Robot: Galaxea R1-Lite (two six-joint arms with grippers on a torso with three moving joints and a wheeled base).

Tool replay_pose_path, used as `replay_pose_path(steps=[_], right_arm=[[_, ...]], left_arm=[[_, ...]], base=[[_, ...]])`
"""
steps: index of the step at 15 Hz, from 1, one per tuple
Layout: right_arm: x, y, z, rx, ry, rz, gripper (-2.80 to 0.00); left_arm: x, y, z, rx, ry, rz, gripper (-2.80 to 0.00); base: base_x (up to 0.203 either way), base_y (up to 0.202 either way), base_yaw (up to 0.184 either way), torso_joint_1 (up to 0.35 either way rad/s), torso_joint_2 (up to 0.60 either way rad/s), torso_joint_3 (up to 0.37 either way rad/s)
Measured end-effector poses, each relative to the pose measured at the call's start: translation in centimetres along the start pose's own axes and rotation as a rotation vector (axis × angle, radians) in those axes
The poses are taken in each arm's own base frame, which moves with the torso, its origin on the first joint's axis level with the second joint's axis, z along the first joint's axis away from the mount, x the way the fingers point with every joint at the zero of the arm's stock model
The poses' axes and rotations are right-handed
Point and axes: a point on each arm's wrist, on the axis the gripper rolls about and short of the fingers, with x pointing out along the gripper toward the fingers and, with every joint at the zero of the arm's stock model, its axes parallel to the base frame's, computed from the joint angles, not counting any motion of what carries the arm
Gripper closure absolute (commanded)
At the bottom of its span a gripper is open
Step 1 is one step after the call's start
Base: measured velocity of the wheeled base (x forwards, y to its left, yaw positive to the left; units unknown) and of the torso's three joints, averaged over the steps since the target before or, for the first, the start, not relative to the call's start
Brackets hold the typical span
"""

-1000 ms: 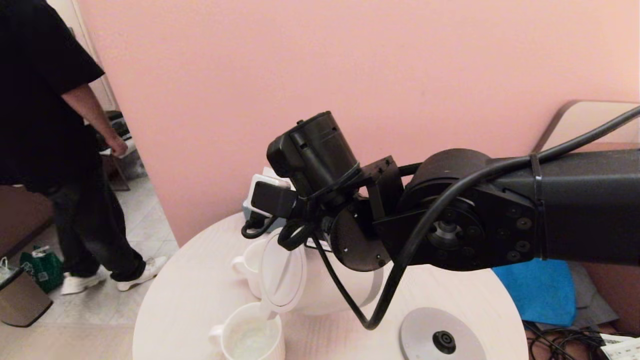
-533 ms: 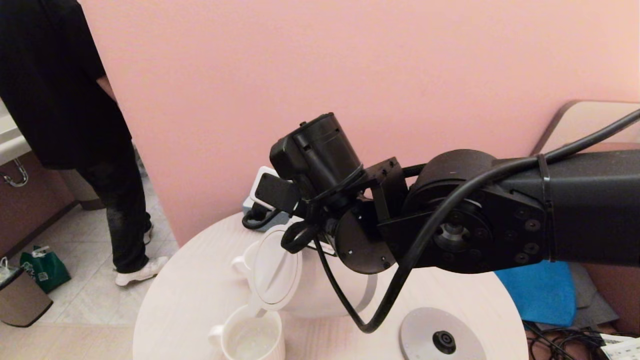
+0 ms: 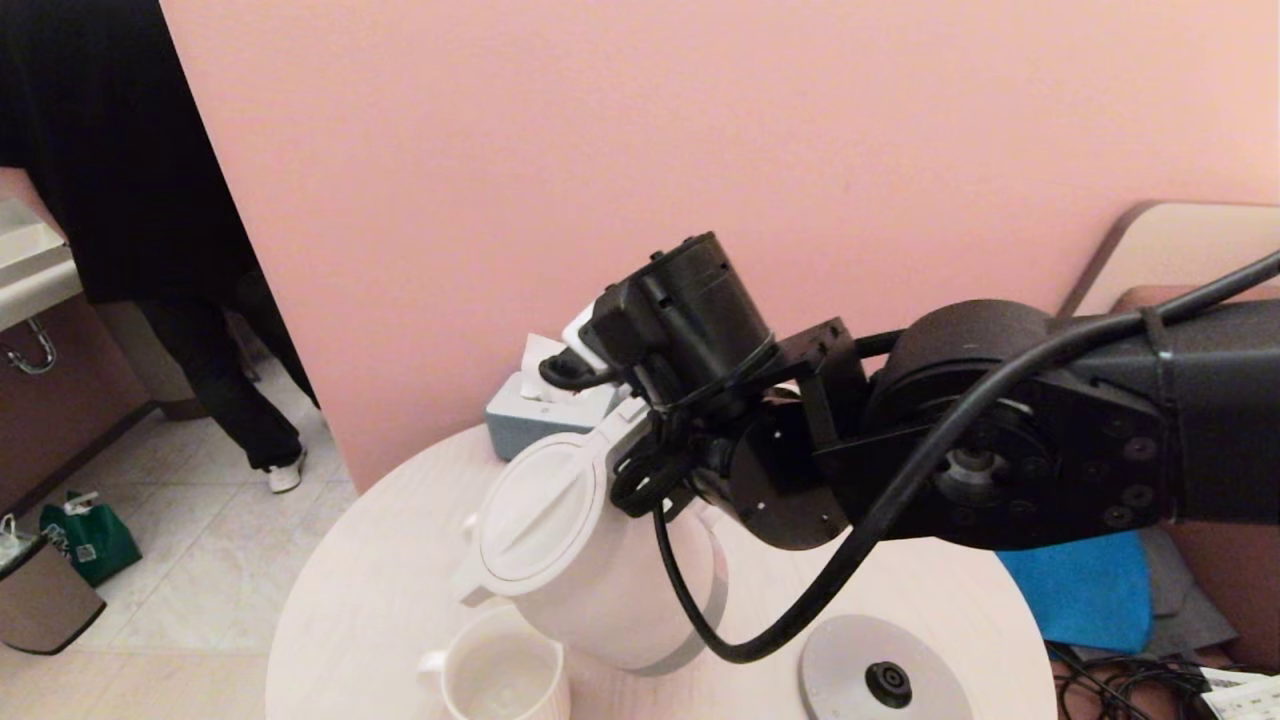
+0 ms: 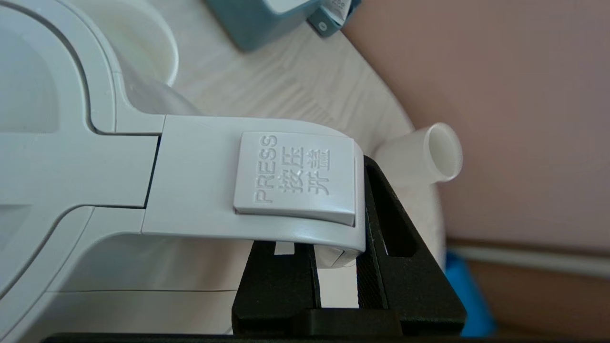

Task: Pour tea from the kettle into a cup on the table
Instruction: Put down the kettle on the table

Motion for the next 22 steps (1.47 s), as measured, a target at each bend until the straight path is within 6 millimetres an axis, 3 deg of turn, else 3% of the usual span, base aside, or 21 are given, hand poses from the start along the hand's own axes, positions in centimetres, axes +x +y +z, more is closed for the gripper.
replay_pose_path(steps=[3, 12, 16, 22], right_arm=[[-0.2, -2.8, -0.2, 0.177, -0.018, -0.017, 0.00], [-1.2, -8.2, -4.5, 0.533, -0.117, -0.116, 0.00], [-2.8, -10.4, -7.7, 0.686, -0.086, -0.167, 0.00], [-5.4, -11.7, -13.3, 0.752, -0.095, -0.200, 0.00]], left_arm=[[0.0, 0.0, 0.0, 0.000, 0.000, 0.000, 0.00], [0.0, 0.0, 0.0, 0.000, 0.000, 0.000, 0.00], [0.0, 0.0, 0.0, 0.000, 0.000, 0.000, 0.00], [0.0, 0.0, 0.0, 0.000, 0.000, 0.000, 0.00]], base=[[0.000, 0.000, 0.000, 0.000, 0.00, 0.000], [0.000, 0.000, 0.000, 0.000, 0.00, 0.000], [0.000, 0.000, 0.000, 0.000, 0.00, 0.000], [0.000, 0.000, 0.000, 0.000, 0.00, 0.000]])
